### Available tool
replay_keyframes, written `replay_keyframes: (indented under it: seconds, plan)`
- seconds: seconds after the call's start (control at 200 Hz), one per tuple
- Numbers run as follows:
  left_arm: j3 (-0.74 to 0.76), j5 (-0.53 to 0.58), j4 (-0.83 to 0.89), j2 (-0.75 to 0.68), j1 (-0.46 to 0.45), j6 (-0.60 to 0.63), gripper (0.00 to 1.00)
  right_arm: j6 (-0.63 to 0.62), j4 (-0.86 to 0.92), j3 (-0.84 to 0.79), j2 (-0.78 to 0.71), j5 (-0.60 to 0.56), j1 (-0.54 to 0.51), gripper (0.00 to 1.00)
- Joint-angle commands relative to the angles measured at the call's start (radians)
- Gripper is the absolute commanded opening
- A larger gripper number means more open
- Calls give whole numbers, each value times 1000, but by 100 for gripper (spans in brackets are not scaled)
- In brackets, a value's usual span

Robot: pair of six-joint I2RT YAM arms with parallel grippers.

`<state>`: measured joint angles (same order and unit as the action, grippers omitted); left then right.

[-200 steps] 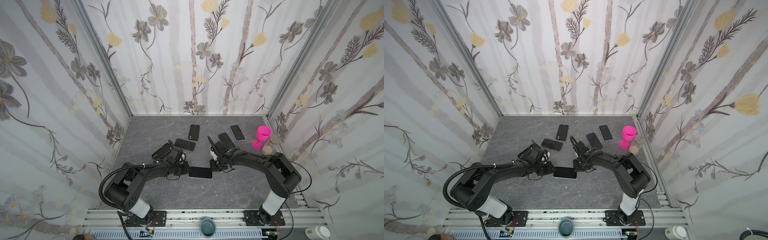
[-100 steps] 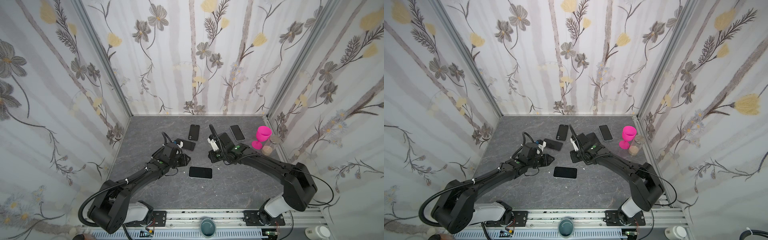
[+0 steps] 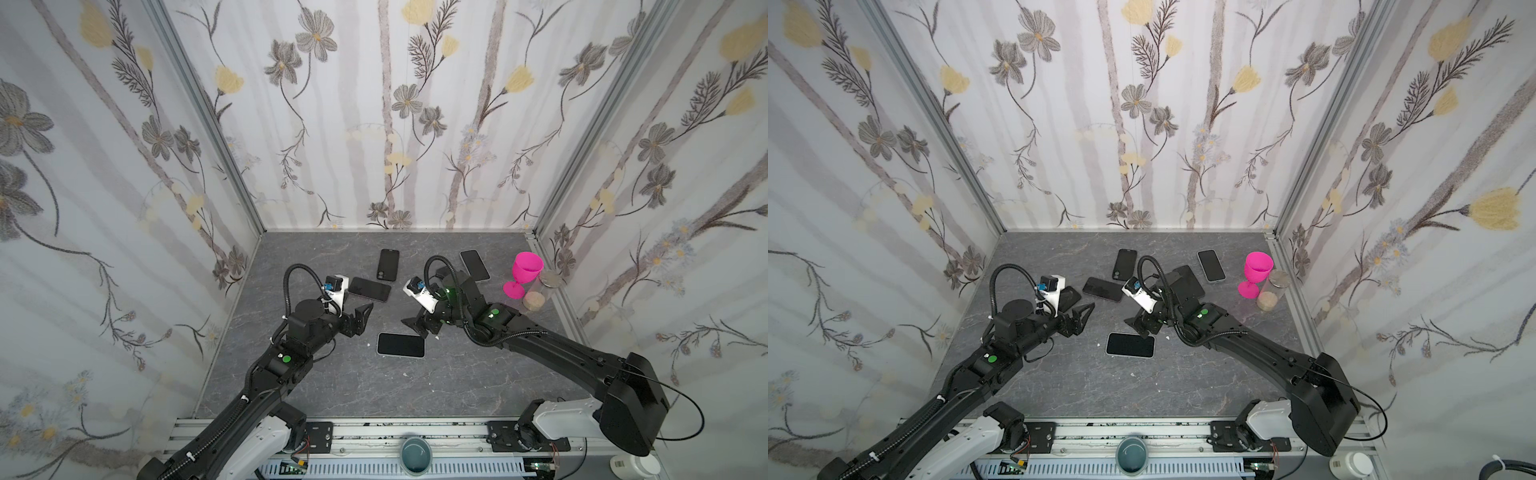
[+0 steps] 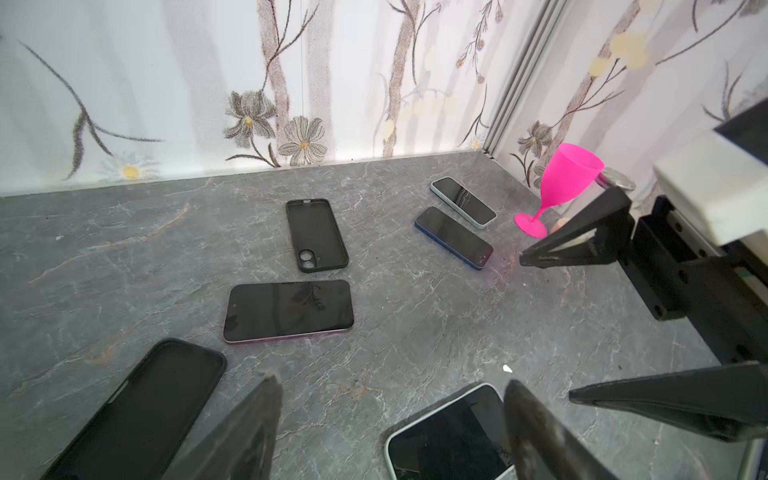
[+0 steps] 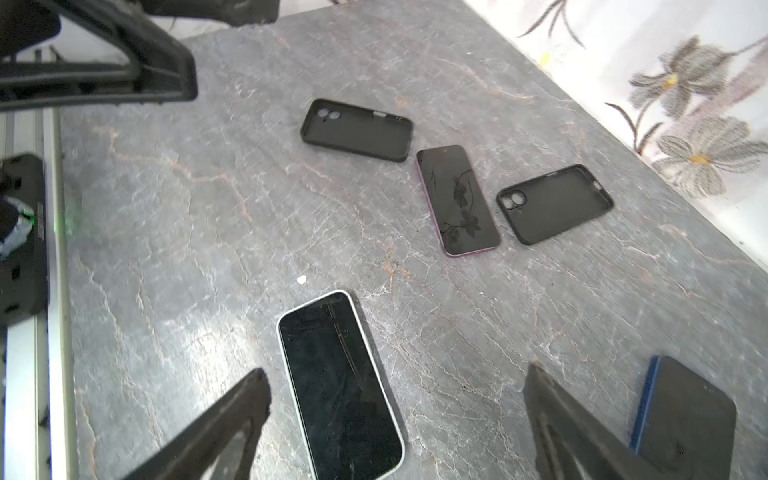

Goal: Put the phone into the phone case
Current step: 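Open both grippers and lift them away from the cased phone, then lower the right gripper onto the cased phone and grasp it while the left draws back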

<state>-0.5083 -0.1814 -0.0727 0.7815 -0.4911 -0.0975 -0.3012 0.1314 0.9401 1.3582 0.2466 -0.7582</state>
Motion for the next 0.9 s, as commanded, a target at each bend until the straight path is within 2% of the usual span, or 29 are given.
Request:
replay_keyframes:
  seconds: [0.0,0.1,0.555,0.639,0.894]
  plan:
    - [65,-61,-81,-52,0,107,90,-184,-11,-18,31,86,-4,99]
    - [132,-85,-131,-104,0,133,100,-226,25,-19,77,95,-7,100]
    - [174,-59,-161,-109,-1,160,100,-270,195,88,349,31,-55,100]
    - [173,-49,-160,-105,-1,163,100,-269,224,112,399,18,-98,100]
    - [174,-45,-162,-99,-1,165,100,-267,279,157,484,-48,-120,99]
